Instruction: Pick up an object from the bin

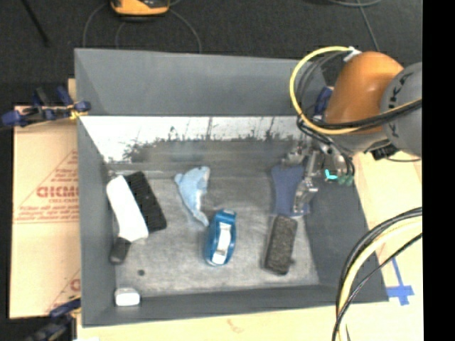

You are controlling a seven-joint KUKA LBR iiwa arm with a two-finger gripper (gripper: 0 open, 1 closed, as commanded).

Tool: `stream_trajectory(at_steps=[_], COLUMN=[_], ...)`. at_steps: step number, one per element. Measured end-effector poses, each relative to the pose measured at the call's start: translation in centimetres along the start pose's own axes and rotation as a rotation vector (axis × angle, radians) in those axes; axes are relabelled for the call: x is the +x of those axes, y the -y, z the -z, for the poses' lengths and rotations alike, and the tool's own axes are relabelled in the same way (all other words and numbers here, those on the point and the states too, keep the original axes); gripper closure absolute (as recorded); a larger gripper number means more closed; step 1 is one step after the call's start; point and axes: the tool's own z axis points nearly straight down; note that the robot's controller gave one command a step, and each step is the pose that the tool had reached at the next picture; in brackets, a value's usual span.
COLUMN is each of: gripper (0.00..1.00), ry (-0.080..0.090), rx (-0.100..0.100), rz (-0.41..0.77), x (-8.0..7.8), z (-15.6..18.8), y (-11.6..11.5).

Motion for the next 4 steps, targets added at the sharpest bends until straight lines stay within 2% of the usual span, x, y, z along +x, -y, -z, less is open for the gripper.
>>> stream_trajectory(at_steps=[1, 2, 3, 4], gripper=[0.0, 0.0, 0.0, 0.0], ry=[0.008, 0.012, 0.004, 0.01], rx=[0.002, 0.003, 0.001, 0.002], rz=[0.002, 0.258, 0.737, 0.834], x=[-0.2, -0.1, 2.0, 0.3], z=[0.5, -2.2, -1.9, -1.3], y=[0.0, 1.1, -0.4, 0.1])
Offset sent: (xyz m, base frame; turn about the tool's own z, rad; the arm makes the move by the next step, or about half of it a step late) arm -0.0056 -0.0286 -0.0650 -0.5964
